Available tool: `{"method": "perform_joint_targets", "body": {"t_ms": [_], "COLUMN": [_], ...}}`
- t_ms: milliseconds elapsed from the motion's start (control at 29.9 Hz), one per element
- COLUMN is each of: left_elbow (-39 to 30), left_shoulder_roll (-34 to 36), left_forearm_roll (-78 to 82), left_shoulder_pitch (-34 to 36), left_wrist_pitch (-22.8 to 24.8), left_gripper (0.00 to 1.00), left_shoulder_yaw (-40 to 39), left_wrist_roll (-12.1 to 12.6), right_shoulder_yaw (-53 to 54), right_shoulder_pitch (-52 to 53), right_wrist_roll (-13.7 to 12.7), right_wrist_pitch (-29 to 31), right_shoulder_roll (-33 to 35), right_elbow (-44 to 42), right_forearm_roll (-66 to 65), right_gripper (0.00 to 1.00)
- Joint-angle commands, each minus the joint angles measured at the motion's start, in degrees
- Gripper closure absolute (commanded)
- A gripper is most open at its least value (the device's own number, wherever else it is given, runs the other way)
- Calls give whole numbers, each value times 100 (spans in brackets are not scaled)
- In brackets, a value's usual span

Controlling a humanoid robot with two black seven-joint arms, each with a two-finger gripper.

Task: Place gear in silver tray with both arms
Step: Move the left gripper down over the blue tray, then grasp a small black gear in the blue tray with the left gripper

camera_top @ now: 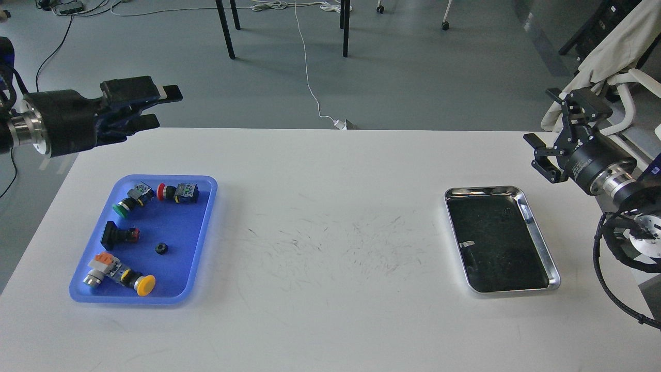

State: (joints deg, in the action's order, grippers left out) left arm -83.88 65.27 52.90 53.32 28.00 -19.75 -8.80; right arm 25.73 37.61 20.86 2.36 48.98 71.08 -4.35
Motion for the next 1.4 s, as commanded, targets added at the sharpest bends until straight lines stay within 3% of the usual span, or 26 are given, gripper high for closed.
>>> {"method": "perform_joint_targets", "body": {"t_ms": [0, 100, 234, 334, 601, 936, 1002, 1136, 1370], "left_elbow": [21, -172, -155, -155, -128, -225, -94, 109, 548], "left_shoulder_roll": [-181, -164, -155, -129, 135, 135, 100, -23, -173], "left_forearm_roll": [703, 783, 713, 617, 783, 2346, 2733, 3147, 3517], "left_shoulder_pitch": [-173, -243, -384, -559, -665, -893, -920, -973, -1210], "left_wrist_pitch": [-161, -321, -190, -14, -435, -1138, -1200, -1366, -1745], "left_gripper": [2, 3, 3, 2, 1, 3, 4, 3, 3], "left_shoulder_yaw": [243, 375, 419, 419, 419, 647, 665, 832, 903], "left_wrist_roll": [-52, -25, -139, -481, -1264, -1238, -1378, -1920, -1920], "right_shoulder_yaw": [54, 160, 336, 345, 371, 433, 441, 450, 450], "right_shoulder_pitch": [-70, -70, -79, -96, -114, -123, -123, -123, -123], "right_wrist_roll": [6, 6, 6, 6, 6, 6, 14, 14, 14], "right_wrist_pitch": [28, 19, 10, 10, 1, 1, 1, 1, -8], "right_shoulder_roll": [-2, -2, -2, -11, -20, -29, -29, -38, 6], "right_elbow": [-6, -6, -6, -6, 12, 38, 38, 55, 64], "right_forearm_roll": [189, 207, 216, 216, 216, 216, 216, 216, 216], "right_gripper": [3, 3, 3, 3, 3, 3, 3, 3, 3]}}
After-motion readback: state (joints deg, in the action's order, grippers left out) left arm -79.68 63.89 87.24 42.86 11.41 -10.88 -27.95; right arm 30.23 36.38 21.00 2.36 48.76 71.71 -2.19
